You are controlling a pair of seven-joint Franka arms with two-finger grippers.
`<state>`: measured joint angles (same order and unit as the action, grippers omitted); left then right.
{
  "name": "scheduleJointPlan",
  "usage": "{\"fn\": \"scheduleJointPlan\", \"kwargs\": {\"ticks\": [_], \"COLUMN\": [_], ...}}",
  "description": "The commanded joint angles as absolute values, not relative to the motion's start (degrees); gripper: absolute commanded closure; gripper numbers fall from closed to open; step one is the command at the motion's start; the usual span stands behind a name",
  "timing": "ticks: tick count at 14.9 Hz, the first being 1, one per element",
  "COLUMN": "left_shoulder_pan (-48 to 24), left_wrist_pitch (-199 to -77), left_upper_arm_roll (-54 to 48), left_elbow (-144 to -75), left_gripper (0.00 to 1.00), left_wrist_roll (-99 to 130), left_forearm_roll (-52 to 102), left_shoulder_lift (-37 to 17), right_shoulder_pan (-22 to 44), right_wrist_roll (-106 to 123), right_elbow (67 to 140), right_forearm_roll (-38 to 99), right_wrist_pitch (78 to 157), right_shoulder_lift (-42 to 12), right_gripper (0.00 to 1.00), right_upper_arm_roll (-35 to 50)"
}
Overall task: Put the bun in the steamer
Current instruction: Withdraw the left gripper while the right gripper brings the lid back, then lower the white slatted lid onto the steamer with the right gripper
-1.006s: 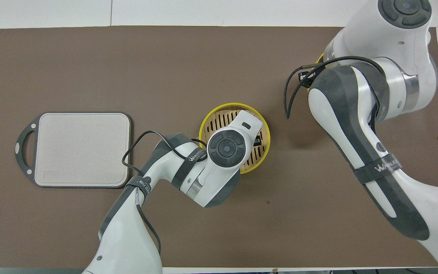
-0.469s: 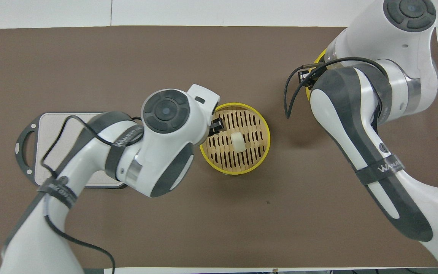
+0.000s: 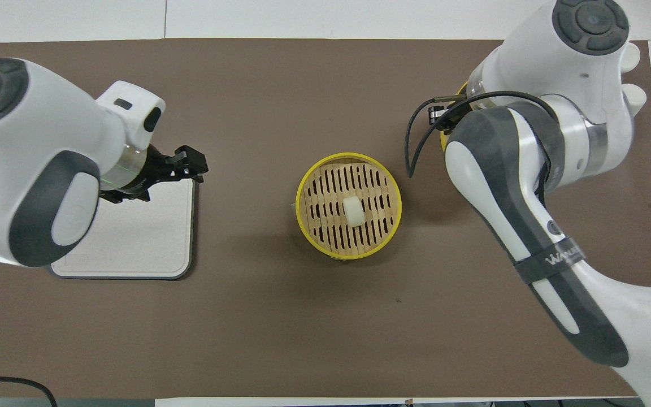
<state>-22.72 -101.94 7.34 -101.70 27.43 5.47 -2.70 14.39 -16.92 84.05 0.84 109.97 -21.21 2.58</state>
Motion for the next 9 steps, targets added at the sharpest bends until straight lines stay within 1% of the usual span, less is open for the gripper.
{"fn": "scheduleJointPlan", "kwargs": {"ticks": [1, 5, 7, 9], "left_shoulder_pan": [-18.12, -14.16, -12.93, -12.74], "left_wrist_pitch": [-97.75, -92.47, -91.06, -89.22], "left_upper_arm_roll": [6.94, 7.29, 7.29, 7.21], "left_elbow": [-101.87, -99.85, -99.93, -100.11], "left_gripper": [0.0, 0.0, 0.0, 0.0], "left_wrist_roll": [20.16, 11.97, 9.42, 7.31], "left_forearm_roll": [5.54, 3.34, 2.81, 0.98], "left_shoulder_lift": [0.61, 2.8, 4.21, 5.44], "right_shoulder_pan": [19.23, 26.17, 30.48, 32.86], "right_wrist_roll": [-26.16, -37.59, -42.86, -46.22], "right_elbow": [87.53, 88.59, 87.81, 87.37], "right_forearm_roll": [1.49, 1.15, 0.53, 0.44], "right_wrist_pitch": [114.42, 116.97, 117.07, 117.16], "right_shoulder_lift": [-18.99, -19.07, -20.12, -21.79], "right_gripper": [1.0, 1.0, 1.0, 1.0], "right_upper_arm_roll": [2.64, 2.55, 2.46, 2.37]}}
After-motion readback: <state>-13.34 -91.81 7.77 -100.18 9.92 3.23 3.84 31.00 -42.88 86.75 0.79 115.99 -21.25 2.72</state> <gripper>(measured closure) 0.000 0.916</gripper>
